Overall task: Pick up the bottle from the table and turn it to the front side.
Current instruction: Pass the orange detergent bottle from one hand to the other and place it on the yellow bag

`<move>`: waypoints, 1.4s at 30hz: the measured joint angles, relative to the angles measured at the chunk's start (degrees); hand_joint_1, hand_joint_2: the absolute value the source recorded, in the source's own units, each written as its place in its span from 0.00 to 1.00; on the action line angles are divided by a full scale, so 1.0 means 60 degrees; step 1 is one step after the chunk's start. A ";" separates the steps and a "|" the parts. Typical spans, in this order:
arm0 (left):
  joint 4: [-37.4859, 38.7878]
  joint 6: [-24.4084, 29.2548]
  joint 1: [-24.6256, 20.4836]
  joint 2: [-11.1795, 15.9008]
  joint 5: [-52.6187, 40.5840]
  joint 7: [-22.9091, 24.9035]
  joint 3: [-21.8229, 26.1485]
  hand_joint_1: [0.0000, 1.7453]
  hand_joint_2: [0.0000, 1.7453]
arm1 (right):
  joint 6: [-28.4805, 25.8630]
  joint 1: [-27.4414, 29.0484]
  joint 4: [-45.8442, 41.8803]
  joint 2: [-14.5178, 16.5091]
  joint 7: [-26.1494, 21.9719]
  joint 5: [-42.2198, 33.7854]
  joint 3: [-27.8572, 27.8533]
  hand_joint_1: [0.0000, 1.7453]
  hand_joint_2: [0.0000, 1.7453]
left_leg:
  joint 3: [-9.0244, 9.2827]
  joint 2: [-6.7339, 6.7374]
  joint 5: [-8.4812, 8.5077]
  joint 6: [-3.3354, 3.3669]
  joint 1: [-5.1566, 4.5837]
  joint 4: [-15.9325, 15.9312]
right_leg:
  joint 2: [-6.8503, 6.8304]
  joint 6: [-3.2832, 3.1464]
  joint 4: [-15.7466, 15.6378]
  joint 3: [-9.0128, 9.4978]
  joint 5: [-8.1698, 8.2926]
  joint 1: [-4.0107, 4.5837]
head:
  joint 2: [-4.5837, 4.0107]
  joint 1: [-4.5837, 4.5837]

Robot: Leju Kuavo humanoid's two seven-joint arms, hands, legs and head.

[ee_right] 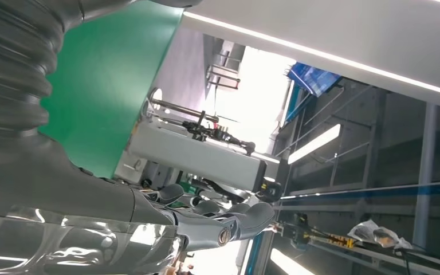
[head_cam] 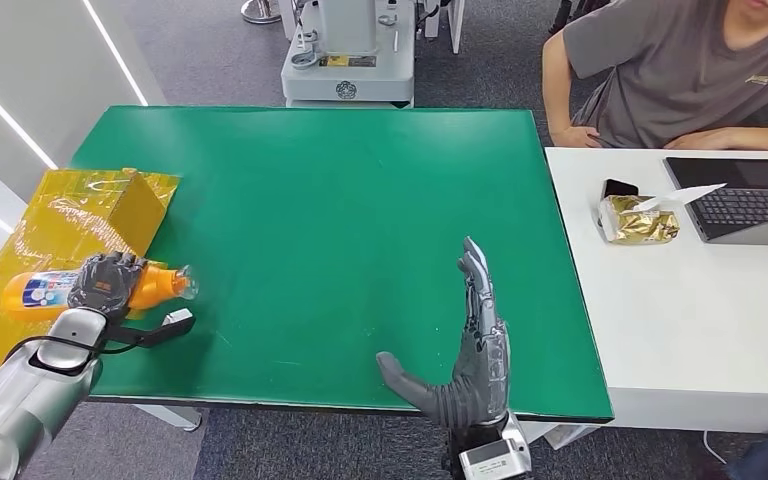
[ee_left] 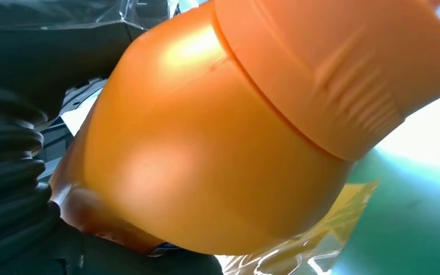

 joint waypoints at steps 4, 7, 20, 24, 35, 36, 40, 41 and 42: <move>0.0028 0.0222 0.0083 0.0094 -0.0004 0.0186 -0.0003 1.00 1.00 | 0.0020 0.0172 -0.0005 -0.0117 -0.0008 0.0024 0.0000 0.00 1.00 | 0.0000 -0.0002 0.0000 0.0000 -0.0001 0.0000 | -0.0002 0.0000 -0.0001 0.0000 0.0000 0.0000 | 0.0000 0.0001; 0.0048 0.0252 0.0086 0.0099 -0.0004 0.0202 -0.0004 1.00 1.00 | 0.0015 0.0246 -0.0022 -0.0174 -0.0011 0.0025 0.0000 0.00 1.00 | 0.0000 0.0000 0.0000 0.0000 -0.0001 0.0000 | 0.0000 -0.0001 -0.0001 0.0000 0.0000 -0.0001 | 0.0000 0.0002; 0.0119 0.0710 -0.0206 -0.0109 -0.0007 0.0766 -0.0688 0.00 1.00 | 0.0056 0.0265 -0.0198 -0.0361 0.0191 0.0052 0.0000 0.00 1.00 | 0.0002 0.0004 0.0002 -0.0003 -0.0001 0.0002 | 0.0001 -0.0010 -0.0001 -0.0002 0.0007 -0.0001 | 0.0000 0.0002; 0.0147 0.0768 -0.0211 -0.0189 -0.0007 0.0864 -0.0850 0.00 1.00 | 0.0073 0.0264 -0.0200 -0.0391 0.0183 0.0014 0.0000 0.00 1.00 | 0.0002 0.0004 0.0002 -0.0003 -0.0001 0.0001 | 0.0001 -0.0010 0.0000 -0.0002 0.0007 -0.0001 | 0.0000 0.0002; 0.0286 0.1323 -0.0122 -0.0223 -0.0001 0.1182 -0.0889 0.00 1.00 | 0.0068 0.0266 -0.0158 -0.0482 -0.0112 -0.0285 0.0000 0.00 1.00 | 0.0001 0.0002 0.0003 -0.0004 0.0000 0.0001 | 0.0000 -0.0011 0.0003 -0.0001 0.0007 -0.0001 | 0.0000 0.0001; 0.0288 0.1453 -0.0100 -0.0222 0.0002 0.1229 -0.0889 0.00 1.00 | 0.0036 0.0267 -0.0153 -0.0491 -0.0153 -0.0320 0.0000 0.00 1.00 | 0.0001 0.0002 0.0003 -0.0004 -0.0001 0.0001 | 0.0000 -0.0011 0.0002 -0.0001 0.0007 -0.0001 | 0.0000 0.0001; -0.0535 0.1947 0.0266 -0.0190 0.0006 0.1565 -0.0701 0.00 1.00 | -0.0169 0.0282 -0.0128 -0.0517 -0.0215 -0.0372 0.0003 0.00 1.00 | 0.0004 0.0003 0.0003 -0.0004 -0.0003 0.0002 | 0.0001 -0.0011 0.0000 -0.0005 0.0007 -0.0002 | 0.0000 0.0001; -0.1110 0.2007 0.0453 -0.0186 0.0005 0.1577 -0.0525 0.00 1.00 | -0.0224 0.0286 -0.0125 -0.0522 -0.0217 -0.0372 0.0005 0.00 1.00 | 0.0004 0.0002 0.0003 -0.0004 -0.0004 0.0004 | 0.0000 -0.0011 -0.0002 -0.0006 0.0007 -0.0002 | 0.0000 0.0001; -0.1820 0.2048 0.0659 -0.0211 0.0010 0.1469 -0.0261 0.00 1.00 | -0.0275 0.0290 -0.0124 -0.0524 -0.0214 -0.0372 0.0007 0.00 1.00 | 0.0004 0.0000 0.0003 -0.0004 -0.0006 0.0006 | -0.0001 -0.0011 -0.0003 -0.0009 0.0007 -0.0003 | 0.0000 -0.0001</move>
